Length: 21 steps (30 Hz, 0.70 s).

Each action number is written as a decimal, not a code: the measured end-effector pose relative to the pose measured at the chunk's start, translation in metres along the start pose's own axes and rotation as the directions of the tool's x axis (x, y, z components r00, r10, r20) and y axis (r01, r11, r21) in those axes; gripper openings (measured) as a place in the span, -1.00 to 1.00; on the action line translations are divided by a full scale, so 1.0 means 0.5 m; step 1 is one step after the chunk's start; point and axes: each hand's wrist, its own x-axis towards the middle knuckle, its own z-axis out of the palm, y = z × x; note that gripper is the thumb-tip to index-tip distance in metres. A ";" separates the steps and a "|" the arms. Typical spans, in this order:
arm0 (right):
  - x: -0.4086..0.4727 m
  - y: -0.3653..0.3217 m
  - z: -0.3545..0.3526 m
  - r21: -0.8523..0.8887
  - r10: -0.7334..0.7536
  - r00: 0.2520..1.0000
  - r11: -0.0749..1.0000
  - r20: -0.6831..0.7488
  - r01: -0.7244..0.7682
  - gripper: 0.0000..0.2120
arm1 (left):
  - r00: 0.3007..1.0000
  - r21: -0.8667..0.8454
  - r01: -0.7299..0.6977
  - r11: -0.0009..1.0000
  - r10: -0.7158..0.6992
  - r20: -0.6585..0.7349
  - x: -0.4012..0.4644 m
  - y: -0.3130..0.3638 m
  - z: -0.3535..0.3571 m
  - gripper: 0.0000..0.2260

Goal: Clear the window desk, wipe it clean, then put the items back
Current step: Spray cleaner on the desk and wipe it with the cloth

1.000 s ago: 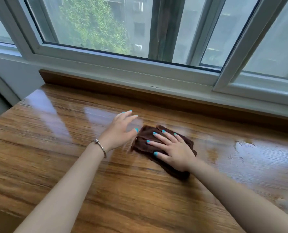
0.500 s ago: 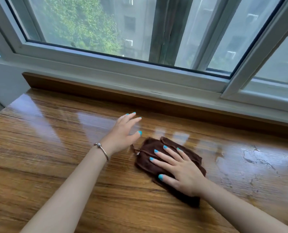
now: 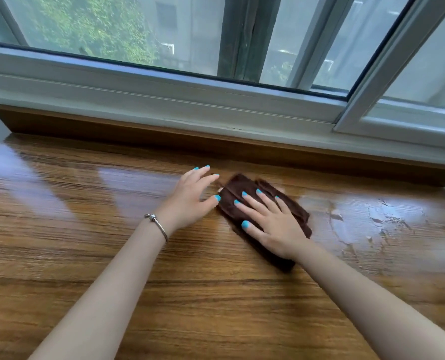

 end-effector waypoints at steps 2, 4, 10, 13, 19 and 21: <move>-0.097 -0.036 0.027 0.008 -0.096 0.995 0.995 -0.029 0.096 -0.53 | 1.000 -0.022 -0.016 1.000 0.016 0.018 0.011 0.002 0.010 -0.52; -0.131 -0.030 0.031 0.014 -0.133 0.991 0.991 -0.021 0.133 -0.54 | 0.998 -0.046 -0.034 0.998 0.036 0.041 0.022 0.007 0.017 -0.53; 0.051 0.066 -0.017 0.006 0.129 0.991 0.992 -0.046 -0.129 -0.55 | 0.993 -0.036 -0.070 0.997 0.073 0.092 0.023 -0.007 0.029 -0.52; 0.139 0.105 -0.033 0.029 0.232 0.972 0.972 -0.031 -0.232 -0.56 | 0.994 0.036 -0.081 0.996 0.078 0.078 -0.004 -0.022 0.031 -0.52; 0.067 0.035 -0.003 0.061 0.292 0.956 0.955 -0.031 -0.290 -0.52 | 0.988 0.097 -0.068 0.993 0.053 0.147 -0.051 -0.012 0.044 -0.52; -0.031 -0.029 0.014 0.058 0.238 0.971 0.970 -0.028 -0.236 -0.50 | 0.990 0.071 -0.067 0.995 0.057 0.132 -0.049 0.005 0.050 -0.53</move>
